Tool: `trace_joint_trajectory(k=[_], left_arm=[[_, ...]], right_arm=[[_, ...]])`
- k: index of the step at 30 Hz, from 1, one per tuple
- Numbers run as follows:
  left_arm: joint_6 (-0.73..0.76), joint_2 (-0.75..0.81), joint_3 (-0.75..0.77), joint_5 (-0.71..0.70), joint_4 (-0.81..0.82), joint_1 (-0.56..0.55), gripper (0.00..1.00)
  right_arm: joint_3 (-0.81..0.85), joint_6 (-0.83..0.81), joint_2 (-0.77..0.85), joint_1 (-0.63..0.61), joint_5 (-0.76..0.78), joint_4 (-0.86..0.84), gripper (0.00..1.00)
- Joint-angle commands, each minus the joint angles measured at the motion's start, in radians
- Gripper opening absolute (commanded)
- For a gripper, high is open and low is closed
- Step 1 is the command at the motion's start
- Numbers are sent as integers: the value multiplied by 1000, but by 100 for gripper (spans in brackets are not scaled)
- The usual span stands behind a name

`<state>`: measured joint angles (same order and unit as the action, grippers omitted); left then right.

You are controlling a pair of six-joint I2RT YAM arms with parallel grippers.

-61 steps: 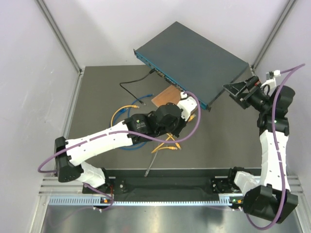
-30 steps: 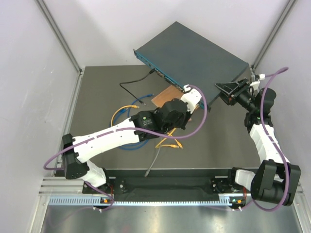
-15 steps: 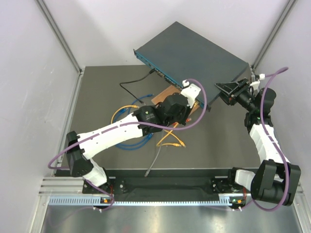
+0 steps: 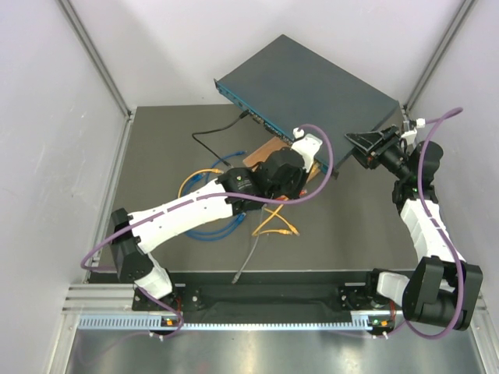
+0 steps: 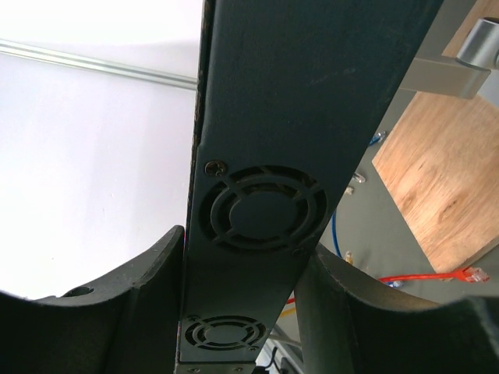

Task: Insert the plug into the switch port

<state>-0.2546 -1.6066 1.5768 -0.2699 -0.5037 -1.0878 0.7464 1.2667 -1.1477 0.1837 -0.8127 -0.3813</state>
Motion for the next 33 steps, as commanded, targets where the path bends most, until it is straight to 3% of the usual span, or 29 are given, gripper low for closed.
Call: trace_joint_trajectory(k=[1,13,23,33], left_arm=[[-41,-16,60,-32,25,20,0],[-112,-50,178,69,19,49,0],[-190,-73,190,202,17,62,0],[-158,-110,219,146,33,92,0]], right_arm=[[41,-110,6,-16,-2,-64,0],[30,-131,11,-23,-2,-59,0],[27,-133,16,-27,1,-61,0],[21,-133,14,-33,1,-67,0]])
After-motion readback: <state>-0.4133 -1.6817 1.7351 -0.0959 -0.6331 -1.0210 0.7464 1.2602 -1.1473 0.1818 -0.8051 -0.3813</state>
